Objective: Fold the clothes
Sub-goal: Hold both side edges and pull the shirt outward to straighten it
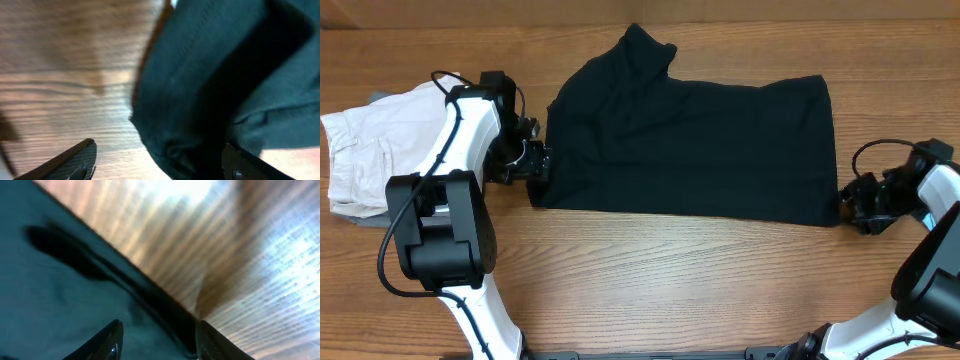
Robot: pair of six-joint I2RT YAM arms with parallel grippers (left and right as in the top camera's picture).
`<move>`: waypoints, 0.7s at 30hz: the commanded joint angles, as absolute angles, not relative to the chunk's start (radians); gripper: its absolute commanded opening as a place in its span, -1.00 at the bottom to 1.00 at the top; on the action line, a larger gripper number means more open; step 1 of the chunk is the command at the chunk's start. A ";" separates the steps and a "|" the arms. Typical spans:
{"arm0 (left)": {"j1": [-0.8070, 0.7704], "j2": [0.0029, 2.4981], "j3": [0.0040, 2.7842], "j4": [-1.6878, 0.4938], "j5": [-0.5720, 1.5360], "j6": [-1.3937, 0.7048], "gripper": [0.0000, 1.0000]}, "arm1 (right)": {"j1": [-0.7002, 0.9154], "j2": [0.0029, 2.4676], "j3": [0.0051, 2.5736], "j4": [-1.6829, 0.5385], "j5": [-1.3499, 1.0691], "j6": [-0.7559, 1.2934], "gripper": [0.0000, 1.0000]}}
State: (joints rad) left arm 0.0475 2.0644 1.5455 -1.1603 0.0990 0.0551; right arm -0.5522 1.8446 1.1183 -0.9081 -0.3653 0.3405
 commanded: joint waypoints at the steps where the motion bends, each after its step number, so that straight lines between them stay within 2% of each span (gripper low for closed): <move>1: 0.047 2.066 1.550 -1.164 0.161 0.056 0.70 | -0.559 1.776 1.159 -0.907 -0.493 0.291 0.02; 5: 0.046 2.067 1.488 -1.089 0.168 0.057 0.75 | -0.559 1.728 1.159 -0.927 -0.500 0.284 0.04; 8: 0.053 2.067 1.463 -1.059 0.156 0.056 0.71 | -0.559 1.718 1.159 -0.933 -0.500 0.283 0.08; 12: 0.088 2.065 1.489 -1.043 0.265 0.101 0.66 | -0.559 1.718 1.159 -0.926 -0.500 0.280 0.09; 17: 0.129 2.065 1.510 -1.046 0.358 0.170 0.73 | -0.559 1.718 1.159 -0.925 -0.499 0.280 0.09; 18: 0.131 2.065 1.510 -1.046 0.369 0.191 0.68 | -0.559 1.718 1.159 -0.924 -0.499 0.280 0.10; 21: 0.130 2.065 1.510 -1.025 0.396 0.260 0.24 | -0.559 1.718 1.159 -0.921 -0.499 0.280 0.11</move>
State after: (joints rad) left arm 0.1333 2.0644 1.4837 -1.0393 0.3210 0.1577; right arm -0.5564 1.7397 1.1343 -0.9276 -0.4904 0.2874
